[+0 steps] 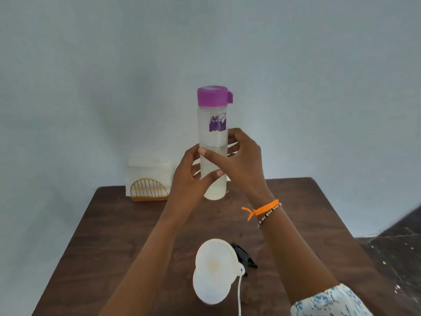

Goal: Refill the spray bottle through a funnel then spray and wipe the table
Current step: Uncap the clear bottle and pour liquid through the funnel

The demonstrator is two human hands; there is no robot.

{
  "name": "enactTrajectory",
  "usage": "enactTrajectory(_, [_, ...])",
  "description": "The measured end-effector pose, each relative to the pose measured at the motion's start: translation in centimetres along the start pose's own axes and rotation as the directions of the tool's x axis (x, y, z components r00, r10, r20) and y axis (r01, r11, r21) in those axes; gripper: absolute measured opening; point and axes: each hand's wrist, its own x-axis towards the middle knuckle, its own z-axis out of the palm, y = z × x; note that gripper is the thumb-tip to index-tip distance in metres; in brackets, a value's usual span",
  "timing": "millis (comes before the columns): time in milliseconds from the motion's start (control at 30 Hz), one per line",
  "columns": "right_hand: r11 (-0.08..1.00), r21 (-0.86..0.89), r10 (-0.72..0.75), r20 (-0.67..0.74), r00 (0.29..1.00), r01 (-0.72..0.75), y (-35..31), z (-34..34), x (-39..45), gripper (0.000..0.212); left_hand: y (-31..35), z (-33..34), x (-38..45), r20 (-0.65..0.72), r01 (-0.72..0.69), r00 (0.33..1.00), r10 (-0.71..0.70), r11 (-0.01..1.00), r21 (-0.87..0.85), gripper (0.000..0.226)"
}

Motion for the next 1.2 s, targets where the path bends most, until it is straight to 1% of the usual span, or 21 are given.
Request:
enactTrajectory(100, [0.999, 0.023, -0.029, -0.015, 0.999, 0.029, -1.7, -1.1, -0.4, 0.046, 1.9, -0.1, -0.3, -0.029, -0.048, 0.998, 0.048, 0.999, 0.017, 0.055])
enactTrajectory(167, [0.999, 0.047, -0.021, 0.018, 1.000, 0.020, -2.7, -1.8, -0.6, 0.048, 2.9, 0.0, -0.5, -0.058, -0.092, 0.994, 0.093, 0.995, 0.029, 0.054])
enactTrajectory(233, [0.996, 0.087, -0.001, 0.101, 0.995, -0.008, -4.0, -2.4, -0.5, 0.063, 3.5, 0.0, -0.7, -0.084, -0.117, 0.989, 0.119, 0.993, 0.035, 0.056])
enactTrajectory(267, [0.991, 0.130, -0.001, 0.120, 0.993, -0.015, -4.7, -2.8, -0.4, 0.072, 3.7, 0.0, -0.9, -0.090, -0.120, 0.988, 0.123, 0.992, 0.040, 0.056])
enactTrajectory(300, [0.984, 0.179, -0.021, 0.101, 0.995, 0.003, -5.5, -3.1, -0.2, 0.076, 4.0, 0.0, -1.1, -0.090, -0.123, 0.988, 0.127, 0.991, 0.048, 0.055])
enactTrajectory(333, [0.974, 0.223, -0.050, 0.050, 0.997, 0.038, -6.4, -3.4, 0.0, 0.077, 4.3, 0.0, -1.3, -0.088, -0.121, 0.988, 0.127, 0.991, 0.063, 0.055])
enactTrajectory(400, [0.963, 0.251, -0.080, -0.071, 0.994, 0.095, -8.3, -3.7, 0.5, 0.074, 4.9, 0.1, -1.8, -0.090, -0.120, 0.988, 0.129, 0.988, 0.097, 0.058])
enactTrajectory(500, [0.971, 0.215, -0.064, -0.199, 0.978, 0.107, -10.2, -3.8, 1.2, 0.061, 5.7, 0.4, -2.2, -0.111, -0.132, 0.983, 0.147, 0.982, 0.132, 0.061])
enactTrajectory(567, [0.973, 0.202, -0.055, -0.261, 0.964, 0.110, -10.8, -3.8, 1.7, 0.053, 6.0, 0.5, -2.3, -0.127, -0.146, 0.978, 0.165, 0.979, 0.143, 0.059])
enactTrajectory(700, [0.977, 0.156, -0.089, -0.319, 0.944, 0.145, -11.5, -3.9, 2.2, 0.047, 6.7, 0.0, -2.0, -0.122, -0.168, 0.974, 0.189, 0.972, 0.167, 0.062])
enactTrajectory(767, [0.973, 0.180, -0.085, -0.307, 0.948, 0.145, -11.7, -4.0, 2.1, 0.044, 7.1, -0.3, -1.8, -0.101, -0.187, 0.973, 0.207, 0.966, 0.179, 0.058])
enactTrajectory(867, [0.946, 0.294, -0.056, -0.259, 0.964, 0.134, -12.0, -4.4, 2.2, 0.037, 7.7, -1.0, -1.7, -0.067, -0.221, 0.968, 0.240, 0.951, 0.218, 0.053])
enactTrajectory(1033, [0.874, 0.469, -0.047, -0.175, 0.983, 0.125, -11.8, -5.3, 2.2, 0.028, 8.0, -2.0, -1.6, -0.046, -0.271, 0.956, 0.289, 0.934, 0.231, 0.057])
enactTrajectory(1200, [0.832, 0.541, -0.073, -0.115, 0.991, 0.124, -12.0, -5.3, 2.2, 0.028, 8.2, -2.0, -1.6, -0.028, -0.287, 0.953, 0.300, 0.932, 0.222, 0.053])
